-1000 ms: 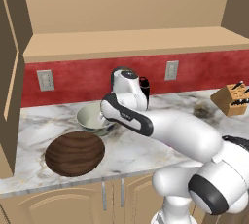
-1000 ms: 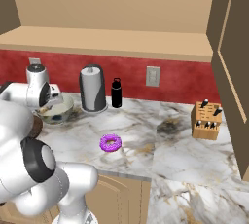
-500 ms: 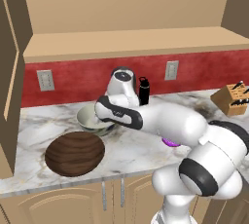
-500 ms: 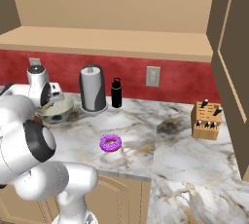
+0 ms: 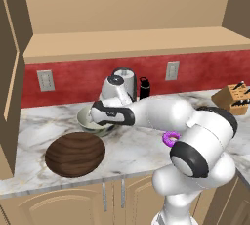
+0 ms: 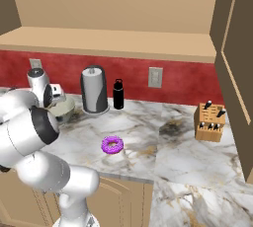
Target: Pick both bowls and place them on the counter. Then place the donut in one bowl and place the cookie dough ball in the other bowl.
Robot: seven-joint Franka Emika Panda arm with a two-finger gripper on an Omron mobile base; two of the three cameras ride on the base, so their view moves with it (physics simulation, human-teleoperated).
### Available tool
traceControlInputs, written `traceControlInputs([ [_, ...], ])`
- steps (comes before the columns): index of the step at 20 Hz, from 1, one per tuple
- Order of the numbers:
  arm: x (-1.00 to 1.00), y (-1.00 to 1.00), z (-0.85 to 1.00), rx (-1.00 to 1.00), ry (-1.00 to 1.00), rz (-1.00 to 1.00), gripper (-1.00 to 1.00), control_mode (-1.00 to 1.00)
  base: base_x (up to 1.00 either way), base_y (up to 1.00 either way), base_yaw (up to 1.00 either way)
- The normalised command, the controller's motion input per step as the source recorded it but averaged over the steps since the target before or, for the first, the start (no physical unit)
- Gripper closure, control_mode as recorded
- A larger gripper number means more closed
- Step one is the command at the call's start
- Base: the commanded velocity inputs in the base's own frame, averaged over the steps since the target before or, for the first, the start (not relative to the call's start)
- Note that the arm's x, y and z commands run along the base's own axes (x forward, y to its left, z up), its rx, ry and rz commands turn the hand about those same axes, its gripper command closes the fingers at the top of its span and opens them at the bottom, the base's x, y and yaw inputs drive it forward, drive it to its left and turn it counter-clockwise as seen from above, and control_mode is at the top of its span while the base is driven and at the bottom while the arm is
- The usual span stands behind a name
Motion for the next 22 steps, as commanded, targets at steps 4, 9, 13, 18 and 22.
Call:
traceControlInputs([
  [4,0.29,0.07,-0.18,0.0,0.0,-0.06,1.0,-1.0,0.0,0.0,0.0],
  [9,0.3,0.11,-0.13,0.0,0.0,-0.03,1.0,-1.0,0.0,0.0,0.0],
  [13,0.29,0.09,-0.11,0.0,0.0,-0.01,1.0,-1.0,0.0,0.0,0.0],
  [18,0.25,0.09,-0.22,0.0,0.03,-0.01,1.0,-1.0,0.0,0.0,0.0],
  [22,0.24,0.07,-0.2,0.0,0.02,0.0,1.0,-1.0,0.0,0.0,0.0],
])
